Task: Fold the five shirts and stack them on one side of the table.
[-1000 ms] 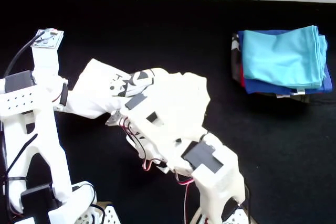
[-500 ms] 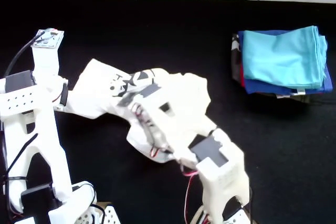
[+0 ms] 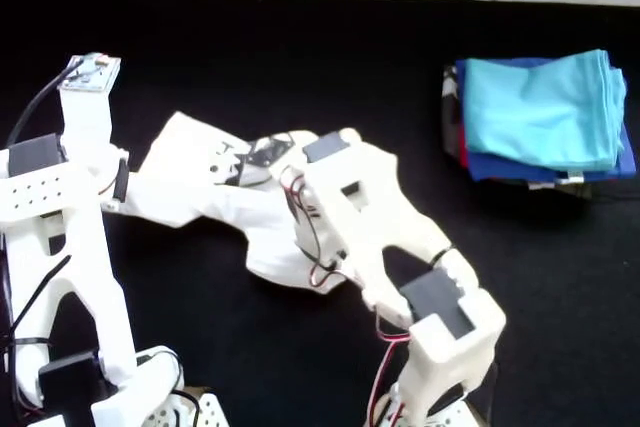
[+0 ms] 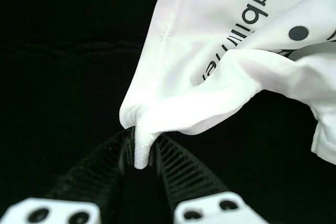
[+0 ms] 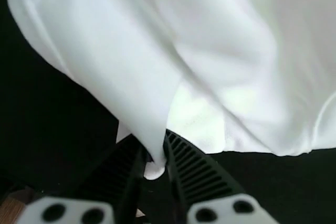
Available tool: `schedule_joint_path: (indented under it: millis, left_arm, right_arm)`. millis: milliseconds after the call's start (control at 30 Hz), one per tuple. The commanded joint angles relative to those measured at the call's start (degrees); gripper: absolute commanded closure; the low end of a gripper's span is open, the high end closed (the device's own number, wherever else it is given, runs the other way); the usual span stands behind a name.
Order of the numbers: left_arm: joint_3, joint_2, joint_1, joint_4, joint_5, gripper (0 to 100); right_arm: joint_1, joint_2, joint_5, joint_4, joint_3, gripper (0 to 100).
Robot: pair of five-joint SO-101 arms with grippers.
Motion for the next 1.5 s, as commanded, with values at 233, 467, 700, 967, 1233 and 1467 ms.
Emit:
schedule_joint_path:
  millis: [233, 467, 700, 967, 1233, 1467]
  left_arm:
    - [-0.6, -0.4, 0.7, -1.8, -0.6, 99]
    - [-0.6, -0.4, 0.5, -1.8, -0.6, 99]
    - [-0.7, -0.7, 0.4, -1.8, -0.6, 99]
    - [0.1, -0.2, 0.7, -1.7, -0.6, 99]
    - [3.2, -0.7, 1.4, -1.5, -0.4, 99]
    - [-0.9, -2.9, 1.5, 3.4, -0.4, 99]
  right_arm:
    - [-6.5, 0.6, -2.5, 1.0, -1.2, 75.3]
    - [-10.7, 4.3, -2.4, 1.0, -1.2, 75.3]
    - [-6.5, 9.5, -2.1, 0.6, -1.2, 75.1]
    - [2.2, 10.7, 1.8, -0.3, -1.8, 88.9]
    - [5.1, 5.2, 1.3, -1.1, -1.5, 99.2]
    - [5.1, -18.1, -3.4, -2.8, -1.6, 99.2]
